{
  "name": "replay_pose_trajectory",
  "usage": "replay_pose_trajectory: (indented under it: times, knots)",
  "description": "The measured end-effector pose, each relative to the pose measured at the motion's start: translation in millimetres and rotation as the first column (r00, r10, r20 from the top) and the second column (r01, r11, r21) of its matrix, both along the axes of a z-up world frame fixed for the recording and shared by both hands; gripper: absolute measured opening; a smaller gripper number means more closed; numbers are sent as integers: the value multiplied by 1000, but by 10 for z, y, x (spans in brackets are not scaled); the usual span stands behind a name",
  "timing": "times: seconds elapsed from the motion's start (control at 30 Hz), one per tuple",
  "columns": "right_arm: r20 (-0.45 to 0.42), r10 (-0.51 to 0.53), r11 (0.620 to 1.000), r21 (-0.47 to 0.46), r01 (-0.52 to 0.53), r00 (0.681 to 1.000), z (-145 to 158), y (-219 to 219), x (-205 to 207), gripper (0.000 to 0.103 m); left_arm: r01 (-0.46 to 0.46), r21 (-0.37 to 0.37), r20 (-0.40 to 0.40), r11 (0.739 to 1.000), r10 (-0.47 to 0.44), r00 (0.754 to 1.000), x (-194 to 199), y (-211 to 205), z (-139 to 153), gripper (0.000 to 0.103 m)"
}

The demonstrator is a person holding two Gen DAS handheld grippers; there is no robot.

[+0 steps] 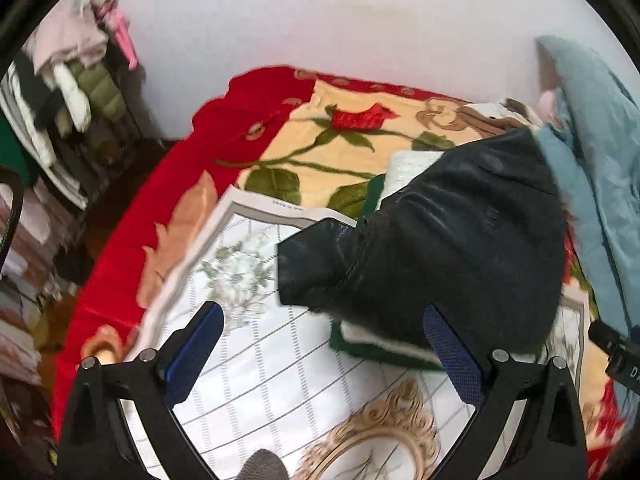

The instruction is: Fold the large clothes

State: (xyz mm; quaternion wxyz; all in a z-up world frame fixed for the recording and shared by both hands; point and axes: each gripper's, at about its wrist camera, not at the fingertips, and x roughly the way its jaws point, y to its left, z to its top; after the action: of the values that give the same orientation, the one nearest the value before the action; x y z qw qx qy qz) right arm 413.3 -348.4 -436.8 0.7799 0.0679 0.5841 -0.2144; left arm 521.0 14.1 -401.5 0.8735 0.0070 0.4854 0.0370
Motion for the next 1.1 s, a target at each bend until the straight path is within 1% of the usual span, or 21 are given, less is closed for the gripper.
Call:
replay_pose_trajectory:
  times: [0.13,0.2,0.27,0.3,0.4,0.43,0.53,0.7,0.9,1.1]
  knots:
    - [37,-33,997,-62,36,999,606,395,-452,103,58,17,31,998,-59,998,-412,11,446,102]
    - [65,-49,994,-97,55,997,1001,607,-758,103,88,21,51,996,-89,995,-681,19,724,102]
    - [88,-58,989,-128,69,994,1379,798,-1016,103,113,14,66,994,-114,991,-919,47,971,102]
    - [96,-66,987,-141,79,993,1534,871,-1134,103,128,1,76,992,-128,989,-1091,76,1149,102]
    - [138,-84,979,-171,107,987,2128,1133,-1578,103,163,-3,112,987,-162,981,-1456,121,1543,102]
    - [148,-88,977,-178,114,985,2263,1192,-1685,103,170,-6,119,985,-168,978,-1563,141,1659,102]
    - [182,-81,974,-196,117,980,2783,1457,-2092,103,191,-20,145,981,-187,972,-1932,199,2023,102]
    - [251,-47,971,-214,103,967,3530,1771,-2689,103,200,-10,184,980,-194,963,-2436,246,2509,102]
    - [321,-6,969,-231,84,947,4209,1964,-3261,103,183,-9,234,983,-176,956,-2878,273,2950,102]
    - [348,24,971,-230,61,937,4605,2059,-3618,103,182,-6,268,983,-174,948,-3163,225,3174,102]
